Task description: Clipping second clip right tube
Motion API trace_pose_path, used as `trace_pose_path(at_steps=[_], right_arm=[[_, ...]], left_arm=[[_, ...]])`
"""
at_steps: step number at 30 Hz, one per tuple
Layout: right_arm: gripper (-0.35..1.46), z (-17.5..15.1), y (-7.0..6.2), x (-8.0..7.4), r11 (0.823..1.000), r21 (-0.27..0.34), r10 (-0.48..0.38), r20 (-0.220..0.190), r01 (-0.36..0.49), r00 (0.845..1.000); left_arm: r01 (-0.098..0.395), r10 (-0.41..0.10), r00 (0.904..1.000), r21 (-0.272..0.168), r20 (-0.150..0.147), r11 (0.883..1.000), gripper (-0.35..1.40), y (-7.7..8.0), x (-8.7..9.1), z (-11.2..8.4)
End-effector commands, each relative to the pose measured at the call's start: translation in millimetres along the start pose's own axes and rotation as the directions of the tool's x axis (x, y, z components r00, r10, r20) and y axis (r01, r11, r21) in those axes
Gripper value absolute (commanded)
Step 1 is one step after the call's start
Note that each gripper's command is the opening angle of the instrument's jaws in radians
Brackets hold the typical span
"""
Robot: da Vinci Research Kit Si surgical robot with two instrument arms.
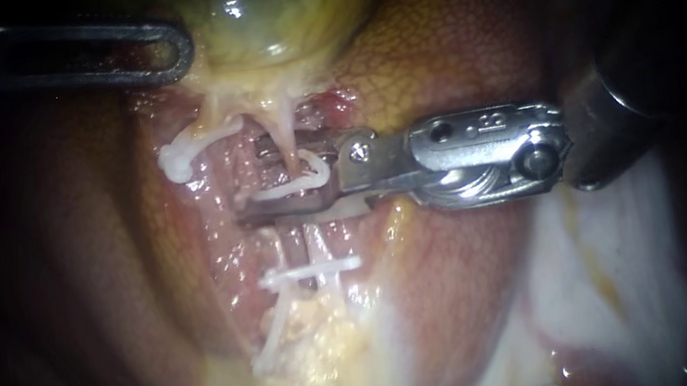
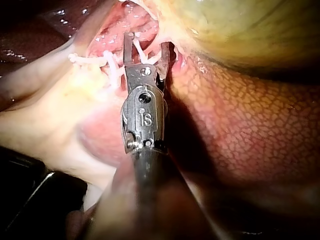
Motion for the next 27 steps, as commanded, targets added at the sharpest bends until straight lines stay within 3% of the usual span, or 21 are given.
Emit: trace_pose_path(at_steps=[1,7,11,18,22,27], right_arm=[[0.50,-0.2,0.0,0.0,1.000,0.007,-0.002,0.000,0.002,1.000],[0.50,-1.8,0.0,-0.3,0.997,0.076,-0.008,-0.001,0.008,1.000],[0.49,-2.4,-0.1,-0.7,0.989,0.140,0.040,-0.005,-0.039,0.999],[0.48,-2.9,0.1,-0.9,0.958,0.253,0.151,-0.047,-0.134,0.987],[0.46,-2.9,0.1,-1.2,0.920,0.342,0.232,-0.077,-0.193,0.970],[0.45,-2.3,0.1,-2.0,0.849,0.460,0.334,-0.088,-0.260,0.938]], left_arm=[[-0.001,0.001,1.0000,0.002,0.000,1.000,-0.35,0.0,0.0,0.0],[-0.001,0.001,1.0000,0.002,0.000,1.000,-0.35,-0.1,0.0,-0.1],[-0.001,0.001,1.0000,0.002,0.000,1.000,-0.35,-0.1,0.0,-0.1],[-0.001,0.001,1.0000,0.002,0.000,1.000,-0.35,-0.1,0.0,-0.1],[-0.001,0.001,1.0000,0.002,0.000,1.000,-0.35,-0.1,0.0,-0.1],[-0.001,0.001,1.0000,0.002,0.000,1.000,-0.35,-0.1,0.0,-0.1]])
